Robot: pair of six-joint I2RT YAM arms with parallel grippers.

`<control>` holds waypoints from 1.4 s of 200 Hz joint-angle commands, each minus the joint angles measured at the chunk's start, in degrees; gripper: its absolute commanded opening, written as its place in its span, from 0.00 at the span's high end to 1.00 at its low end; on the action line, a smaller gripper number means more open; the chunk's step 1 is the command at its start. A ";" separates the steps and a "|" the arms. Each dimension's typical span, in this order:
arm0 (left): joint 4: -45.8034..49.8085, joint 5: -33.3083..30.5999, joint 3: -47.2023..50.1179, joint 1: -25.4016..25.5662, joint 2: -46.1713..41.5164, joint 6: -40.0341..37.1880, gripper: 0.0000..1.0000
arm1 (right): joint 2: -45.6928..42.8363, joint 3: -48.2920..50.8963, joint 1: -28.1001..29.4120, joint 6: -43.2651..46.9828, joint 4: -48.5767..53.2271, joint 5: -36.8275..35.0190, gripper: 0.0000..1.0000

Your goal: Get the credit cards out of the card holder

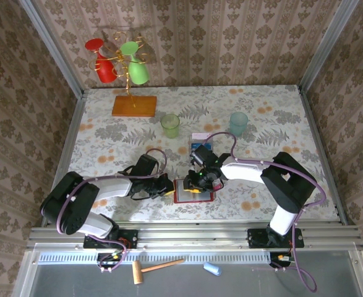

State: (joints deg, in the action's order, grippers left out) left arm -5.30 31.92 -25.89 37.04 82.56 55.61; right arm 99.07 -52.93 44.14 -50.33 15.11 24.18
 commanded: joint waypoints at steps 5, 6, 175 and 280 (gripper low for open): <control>1.75 -0.37 1.21 -0.56 1.41 -1.52 0.94 | -0.69 -0.01 -0.11 0.27 3.21 -2.81 0.69; 1.77 -0.37 1.20 -0.61 1.44 -1.50 0.94 | -0.79 0.00 -0.15 0.25 3.19 -2.86 0.69; 5.26 -0.49 -2.70 -0.06 0.11 -1.56 0.92 | -3.19 7.93 -3.76 -1.83 -6.56 1.93 0.70; 4.66 -1.03 -8.91 4.88 0.72 1.95 0.76 | -3.00 14.97 -5.98 -5.55 -19.06 7.36 0.72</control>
State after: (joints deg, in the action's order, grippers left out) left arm 0.56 30.83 -34.06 41.04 80.75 56.07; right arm 95.44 -40.38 38.68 -54.46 -2.48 31.51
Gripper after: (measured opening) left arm 0.220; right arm 0.281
